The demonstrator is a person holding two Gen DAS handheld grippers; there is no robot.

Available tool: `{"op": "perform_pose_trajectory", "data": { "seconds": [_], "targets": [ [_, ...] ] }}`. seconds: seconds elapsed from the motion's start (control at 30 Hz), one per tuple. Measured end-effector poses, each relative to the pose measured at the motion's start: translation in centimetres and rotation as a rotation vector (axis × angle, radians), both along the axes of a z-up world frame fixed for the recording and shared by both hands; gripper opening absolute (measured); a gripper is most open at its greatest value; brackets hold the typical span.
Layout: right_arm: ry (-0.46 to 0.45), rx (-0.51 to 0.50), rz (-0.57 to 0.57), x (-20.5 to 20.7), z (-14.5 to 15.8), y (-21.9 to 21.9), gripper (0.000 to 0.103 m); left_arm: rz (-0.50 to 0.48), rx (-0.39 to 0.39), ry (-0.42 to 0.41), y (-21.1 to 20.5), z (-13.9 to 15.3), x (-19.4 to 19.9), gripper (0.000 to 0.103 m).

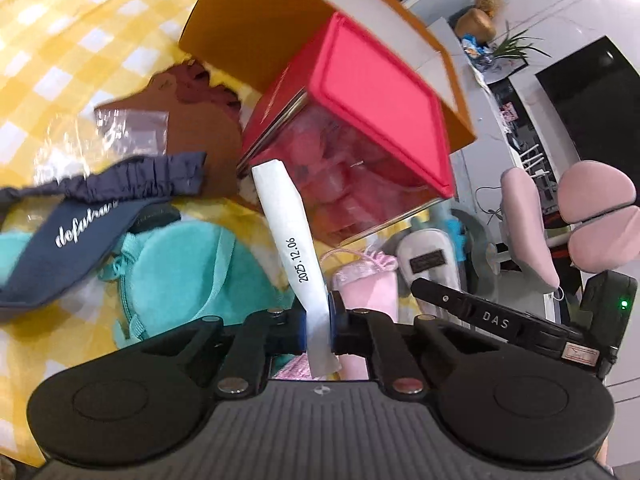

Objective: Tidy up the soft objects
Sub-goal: 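Lift the slipper and white tube and carry both over the orange box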

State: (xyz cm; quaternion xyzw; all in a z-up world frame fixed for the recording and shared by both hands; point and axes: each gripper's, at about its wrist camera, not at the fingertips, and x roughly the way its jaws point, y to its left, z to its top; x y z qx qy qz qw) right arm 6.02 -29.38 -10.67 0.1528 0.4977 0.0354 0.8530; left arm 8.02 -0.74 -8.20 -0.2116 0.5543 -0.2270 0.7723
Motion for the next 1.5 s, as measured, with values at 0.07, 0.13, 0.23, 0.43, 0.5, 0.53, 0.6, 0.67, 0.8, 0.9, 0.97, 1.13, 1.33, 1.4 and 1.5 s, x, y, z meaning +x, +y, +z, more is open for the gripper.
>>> {"op": "perform_pose_trajectory", "data": {
  "seconds": [0.07, 0.13, 0.23, 0.43, 0.5, 0.53, 0.6, 0.67, 0.8, 0.9, 0.97, 1.13, 1.33, 1.4, 1.5],
  "targets": [
    [-0.013, -0.002, -0.009, -0.2, 0.4, -0.2, 0.015, -0.003, -0.006, -0.015, 0.0, 1.2, -0.1, 0.01],
    [-0.019, 0.001, -0.008, -0.4, 0.5, -0.2, 0.015, -0.01, -0.023, -0.034, -0.1, 2.3, -0.2, 0.011],
    [-0.018, -0.003, 0.003, -0.5, 0.5, 0.1, 0.013, -0.021, -0.035, -0.063, -0.3, 3.7, -0.3, 0.011],
    [-0.046, -0.046, 0.03, -0.7, 1.0, 1.0, 0.003, -0.017, -0.061, -0.103, 0.1, 5.8, -0.5, 0.011],
    [-0.063, -0.061, 0.031, -0.9, 1.3, 1.3, 0.002, -0.012, -0.077, -0.123, 0.4, 6.1, -0.5, 0.01],
    [-0.066, -0.067, 0.031, -0.9, 1.5, 1.4, 0.002, -0.011, -0.075, -0.15, 0.6, 6.5, -0.6, 0.01],
    [-0.066, -0.068, 0.023, -1.0, 1.6, 1.6, 0.002, -0.006, -0.059, -0.175, 0.9, 7.3, -0.7, 0.01],
    [-0.076, -0.081, 0.028, -1.0, 1.7, 1.9, 0.001, 0.014, -0.064, -0.191, 1.6, 8.3, -0.7, 0.01],
    [-0.117, -0.076, 0.045, -1.4, 2.5, 2.2, 0.001, 0.032, -0.099, -0.258, 2.6, 10.3, -0.8, 0.01],
    [-0.132, -0.06, 0.055, -1.6, 3.1, 2.2, 0.001, 0.052, -0.13, -0.27, 3.3, 11.0, -0.4, 0.01],
    [-0.141, -0.067, 0.056, -1.8, 3.7, 2.3, 0.001, 0.07, -0.146, -0.268, 3.5, 11.3, 0.0, 0.01],
    [-0.17, -0.066, 0.04, -2.1, 5.1, 2.2, 0.001, 0.111, -0.121, -0.301, 3.8, 12.2, 1.0, 0.01],
    [-0.204, -0.031, 0.02, -2.1, 6.9, 2.1, 0.001, 0.144, -0.117, -0.349, 3.7, 13.4, 2.3, 0.01],
    [-0.22, -0.024, 0.02, -2.1, 7.8, 2.2, 0.001, 0.144, -0.133, -0.357, 3.6, 13.6, 2.8, 0.01],
    [-0.263, -0.003, 0.004, -2.1, 9.4, 1.8, 0.001, 0.143, -0.122, -0.372, 3.3, 13.8, 3.4, 0.01]
  ]
}}
